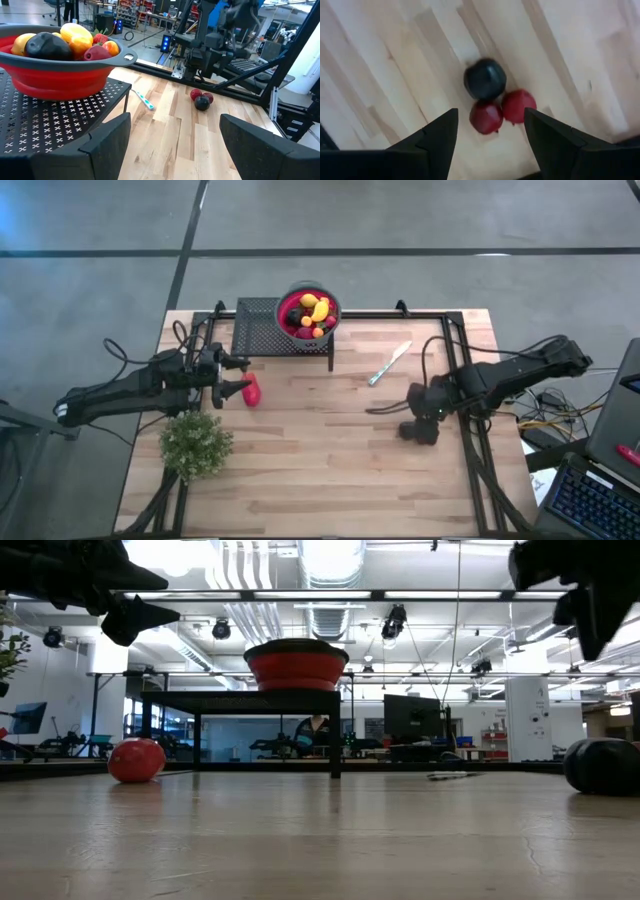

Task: Pick & Place Fruit
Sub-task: Put the red pomegranate into the red gray strainer bowl on the shelf

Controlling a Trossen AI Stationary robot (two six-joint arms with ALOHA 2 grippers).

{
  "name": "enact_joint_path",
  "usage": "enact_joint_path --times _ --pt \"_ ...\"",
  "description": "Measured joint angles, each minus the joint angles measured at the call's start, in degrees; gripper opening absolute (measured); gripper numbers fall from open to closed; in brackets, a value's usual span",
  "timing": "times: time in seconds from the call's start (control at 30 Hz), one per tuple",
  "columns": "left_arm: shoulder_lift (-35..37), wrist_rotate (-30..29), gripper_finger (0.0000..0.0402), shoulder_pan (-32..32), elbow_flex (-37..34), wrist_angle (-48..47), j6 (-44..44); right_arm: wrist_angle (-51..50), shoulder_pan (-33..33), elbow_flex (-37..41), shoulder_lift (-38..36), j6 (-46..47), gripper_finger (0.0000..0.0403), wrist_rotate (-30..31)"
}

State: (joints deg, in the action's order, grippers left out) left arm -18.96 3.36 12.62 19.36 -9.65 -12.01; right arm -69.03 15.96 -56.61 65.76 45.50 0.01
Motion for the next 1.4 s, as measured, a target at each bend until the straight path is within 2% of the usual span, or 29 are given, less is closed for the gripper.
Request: enact_joint_path --times 0.4,0.67,0.87,1.07,1.4 --pt "0.00 -0.46 0.0312 -0.02 -0.01 0.00 1.09 0.19 7.01 4.61 0.02 20.09 0.0211 -0.97" --pt "0.00 -3.36 0.0312 0.00 0.01 -0.51 1.42 1.13 10.91 8.75 0.02 28.98 0.0244 -1.28" --pt "0.00 -3.38 0.0312 0.00 0.00 -1.92 1.42 7.07 12.72 12.27 0.03 30.62 0.0274 -1.66" --pt "0.00 -3.39 0.0312 0.00 -0.01 -2.65 1.40 9.63 12.96 13.87 1.52 30.55 0.0287 -0.60" --pt "0.00 -3.39 0.0312 0.00 -0.01 -3.45 1.43 14.26 13.12 16.11 9.37 29.80 0.0264 -1.64"
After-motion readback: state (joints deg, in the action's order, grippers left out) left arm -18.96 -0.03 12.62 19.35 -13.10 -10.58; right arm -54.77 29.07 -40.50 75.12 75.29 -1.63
